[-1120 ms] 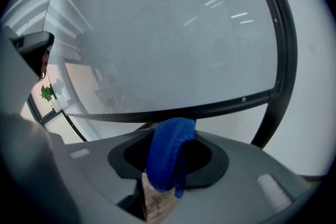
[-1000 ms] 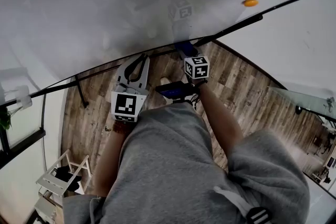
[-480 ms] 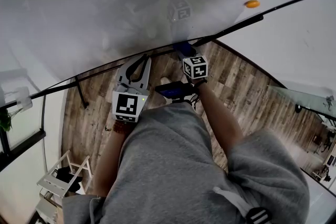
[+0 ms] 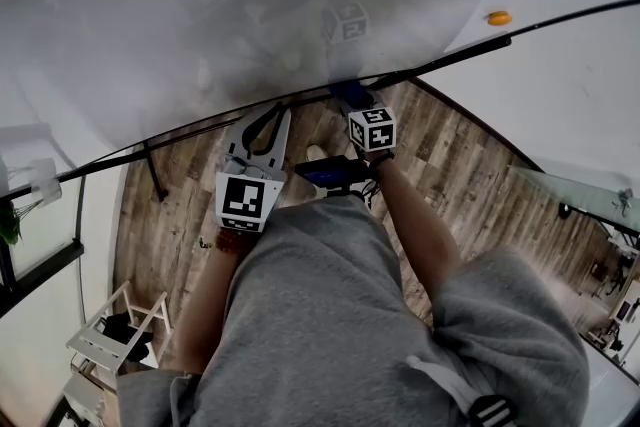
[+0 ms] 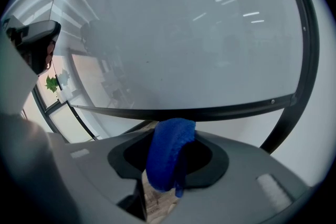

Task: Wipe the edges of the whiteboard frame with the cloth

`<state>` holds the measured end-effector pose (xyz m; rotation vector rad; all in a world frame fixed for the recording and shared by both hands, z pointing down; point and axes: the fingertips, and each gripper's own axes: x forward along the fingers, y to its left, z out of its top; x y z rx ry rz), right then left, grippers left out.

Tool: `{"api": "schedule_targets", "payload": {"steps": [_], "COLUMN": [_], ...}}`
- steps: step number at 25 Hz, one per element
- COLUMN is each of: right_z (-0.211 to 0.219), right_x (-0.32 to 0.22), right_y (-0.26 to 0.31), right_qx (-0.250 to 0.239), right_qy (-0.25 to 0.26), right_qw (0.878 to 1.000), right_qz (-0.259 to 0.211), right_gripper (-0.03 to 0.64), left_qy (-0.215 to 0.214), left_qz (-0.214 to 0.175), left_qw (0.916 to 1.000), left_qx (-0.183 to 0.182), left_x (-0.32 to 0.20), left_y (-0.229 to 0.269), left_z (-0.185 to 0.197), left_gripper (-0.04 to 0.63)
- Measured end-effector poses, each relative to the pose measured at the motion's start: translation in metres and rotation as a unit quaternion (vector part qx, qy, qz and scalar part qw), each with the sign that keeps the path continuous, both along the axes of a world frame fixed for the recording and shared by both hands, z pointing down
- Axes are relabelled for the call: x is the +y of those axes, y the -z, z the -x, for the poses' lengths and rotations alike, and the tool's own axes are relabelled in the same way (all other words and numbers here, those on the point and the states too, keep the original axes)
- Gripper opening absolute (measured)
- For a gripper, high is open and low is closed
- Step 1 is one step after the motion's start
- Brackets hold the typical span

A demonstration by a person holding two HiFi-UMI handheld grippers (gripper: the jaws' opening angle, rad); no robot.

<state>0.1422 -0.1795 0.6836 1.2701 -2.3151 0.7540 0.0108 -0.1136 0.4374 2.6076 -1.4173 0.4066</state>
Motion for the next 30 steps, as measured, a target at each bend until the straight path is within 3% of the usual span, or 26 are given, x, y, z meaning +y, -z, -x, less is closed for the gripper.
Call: {"api": "schedule_targets", "payload": {"steps": [30], "right_z": [0.046], "right_x": [0.010], "right_y": [0.000], "right_qx": [-0.013], "right_qy": [0.003], "right_qw": [1.000], "right_qz": [0.020], "right_gripper": [0.164], "left_qy": [0.001], "left_qz": [0.008], "left_qw": [1.0000], "left_qx": [0.005], "left_x": [-0.003], "left_y": [0.001], "left_z": [0.041], "left_gripper": [0.032]}}
